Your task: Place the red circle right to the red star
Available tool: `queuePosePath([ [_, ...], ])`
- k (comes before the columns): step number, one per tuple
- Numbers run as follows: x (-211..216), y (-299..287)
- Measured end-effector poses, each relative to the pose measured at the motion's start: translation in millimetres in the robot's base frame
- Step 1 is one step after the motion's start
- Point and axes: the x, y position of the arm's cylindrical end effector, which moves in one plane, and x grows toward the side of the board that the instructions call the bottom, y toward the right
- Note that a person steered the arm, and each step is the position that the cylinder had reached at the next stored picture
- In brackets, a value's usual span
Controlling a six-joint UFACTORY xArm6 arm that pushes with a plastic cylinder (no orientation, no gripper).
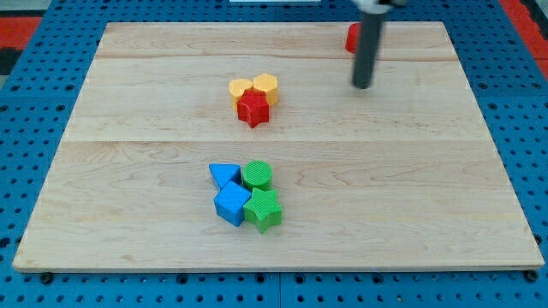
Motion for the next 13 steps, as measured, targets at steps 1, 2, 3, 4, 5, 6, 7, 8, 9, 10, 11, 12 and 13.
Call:
queuePosePath([
  [1, -65, 25],
  [2, -133, 14],
  [3, -133, -26],
  [4, -127, -63],
  [5, -116, -52],
  [6, -108, -27],
  [7, -99, -17],
  [8, -114, 12],
  [9, -96, 12],
  [10, -66, 0],
  [11, -33, -2],
  [12, -15, -2],
  [13, -7, -36],
])
